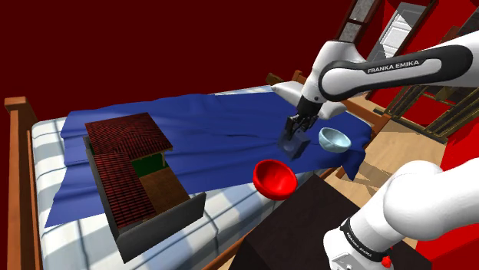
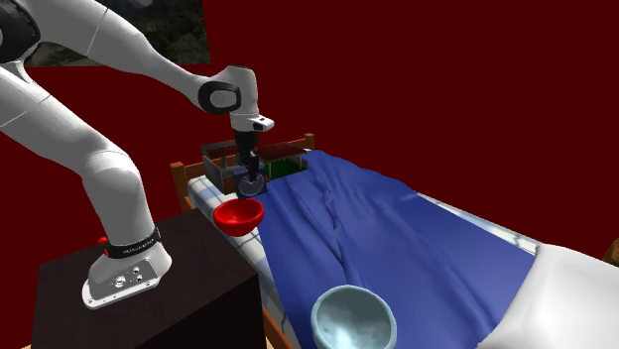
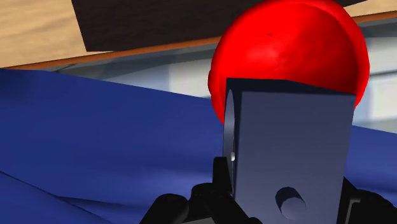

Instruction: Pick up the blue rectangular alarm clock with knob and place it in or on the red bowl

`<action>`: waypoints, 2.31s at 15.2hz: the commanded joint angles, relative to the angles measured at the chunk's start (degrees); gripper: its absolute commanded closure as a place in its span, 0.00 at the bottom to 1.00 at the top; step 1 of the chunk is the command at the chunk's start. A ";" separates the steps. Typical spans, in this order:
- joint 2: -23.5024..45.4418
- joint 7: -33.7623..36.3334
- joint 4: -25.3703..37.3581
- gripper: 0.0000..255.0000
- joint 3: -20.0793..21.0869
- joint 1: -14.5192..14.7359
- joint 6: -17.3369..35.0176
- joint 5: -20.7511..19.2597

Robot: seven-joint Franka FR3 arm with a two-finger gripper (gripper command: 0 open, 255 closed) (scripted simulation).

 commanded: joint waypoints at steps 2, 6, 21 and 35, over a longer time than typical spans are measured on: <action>-3.98 4.45 -2.68 1.00 3.56 2.09 -1.31 1.79; -5.93 7.75 -5.52 1.00 6.29 4.00 -0.40 3.53; 3.78 7.36 -11.70 1.00 5.83 4.19 15.48 3.64; 4.41 7.33 -11.91 0.00 5.81 4.21 16.32 3.66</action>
